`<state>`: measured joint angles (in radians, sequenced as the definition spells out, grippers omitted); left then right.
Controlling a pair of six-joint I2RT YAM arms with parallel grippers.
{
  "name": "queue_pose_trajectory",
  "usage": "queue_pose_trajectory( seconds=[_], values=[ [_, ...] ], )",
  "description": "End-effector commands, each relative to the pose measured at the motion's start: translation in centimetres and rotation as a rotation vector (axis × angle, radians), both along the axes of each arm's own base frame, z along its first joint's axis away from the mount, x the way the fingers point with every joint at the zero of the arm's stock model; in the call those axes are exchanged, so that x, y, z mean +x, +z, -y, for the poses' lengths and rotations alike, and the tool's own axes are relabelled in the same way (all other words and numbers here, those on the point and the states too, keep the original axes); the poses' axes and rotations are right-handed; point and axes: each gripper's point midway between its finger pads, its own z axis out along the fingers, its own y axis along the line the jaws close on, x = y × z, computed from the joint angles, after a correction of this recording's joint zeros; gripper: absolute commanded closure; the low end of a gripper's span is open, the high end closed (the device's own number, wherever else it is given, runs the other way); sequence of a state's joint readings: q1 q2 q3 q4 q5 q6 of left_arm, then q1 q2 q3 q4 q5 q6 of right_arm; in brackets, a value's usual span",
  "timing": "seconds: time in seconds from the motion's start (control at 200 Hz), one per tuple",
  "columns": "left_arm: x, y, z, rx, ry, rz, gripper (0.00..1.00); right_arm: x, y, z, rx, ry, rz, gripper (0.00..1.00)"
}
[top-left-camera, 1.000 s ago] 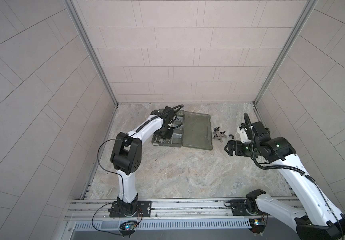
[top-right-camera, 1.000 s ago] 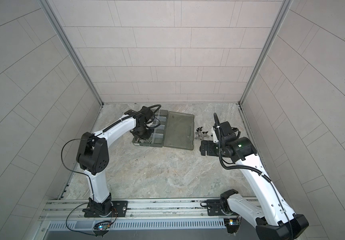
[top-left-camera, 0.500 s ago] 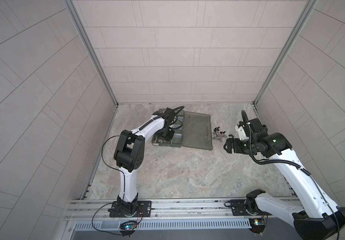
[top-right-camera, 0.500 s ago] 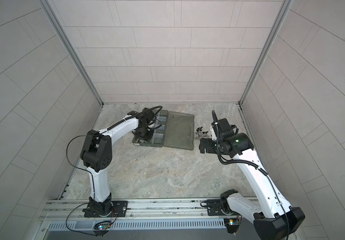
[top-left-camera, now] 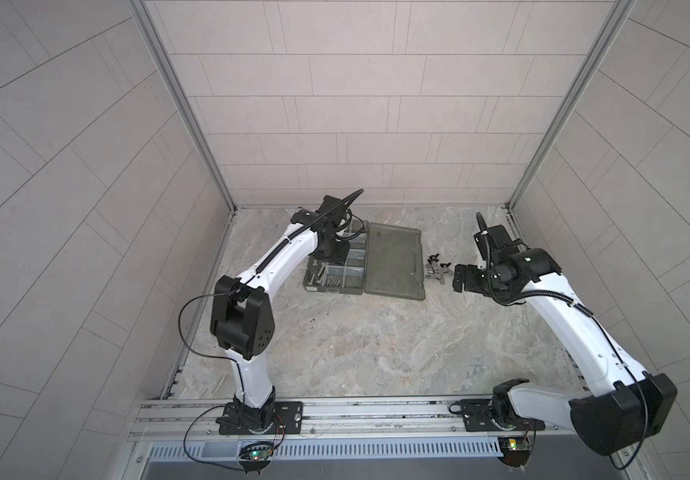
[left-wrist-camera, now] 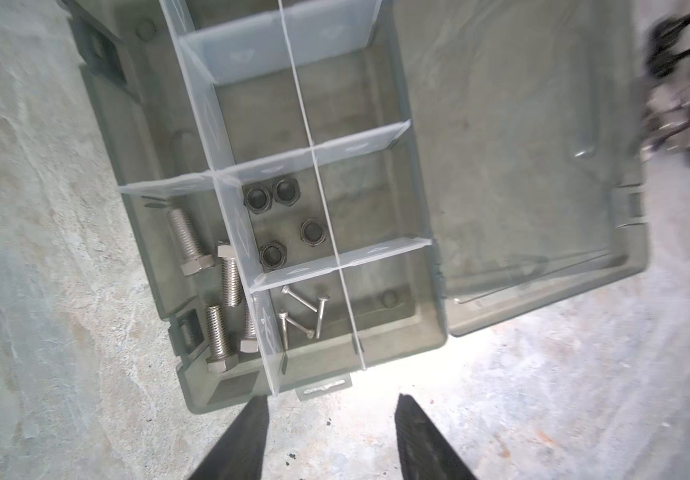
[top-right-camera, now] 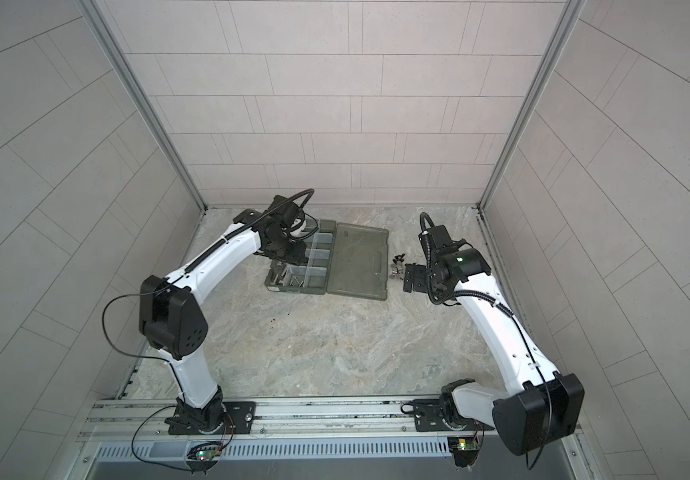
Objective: Sort the screws and nuts into containers
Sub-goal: 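Move the right gripper over a black wing nut while the left arm draws back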
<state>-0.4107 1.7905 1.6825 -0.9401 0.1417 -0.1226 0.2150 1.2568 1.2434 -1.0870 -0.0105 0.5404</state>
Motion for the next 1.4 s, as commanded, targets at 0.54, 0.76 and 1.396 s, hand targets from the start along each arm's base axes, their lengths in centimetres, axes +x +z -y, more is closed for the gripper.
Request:
queue_pose_trajectory(
  seconds=[0.54,0.76,1.396],
  values=[
    [1.0,6.2,4.8,-0.366,-0.027,0.124,0.14,13.3,-6.4,1.1,0.078,-0.147,-0.09,0.44],
    [6.3,6.0,8.3,-0.364,-0.053,0.063,0.2,15.5,-7.7,2.4,0.089,-0.134,-0.147,0.44],
    [8.3,0.9,-5.3,-0.197,0.262,0.012,0.25,13.3,-12.5,8.7,-0.047,-0.153,-0.347,0.47]
  ],
)
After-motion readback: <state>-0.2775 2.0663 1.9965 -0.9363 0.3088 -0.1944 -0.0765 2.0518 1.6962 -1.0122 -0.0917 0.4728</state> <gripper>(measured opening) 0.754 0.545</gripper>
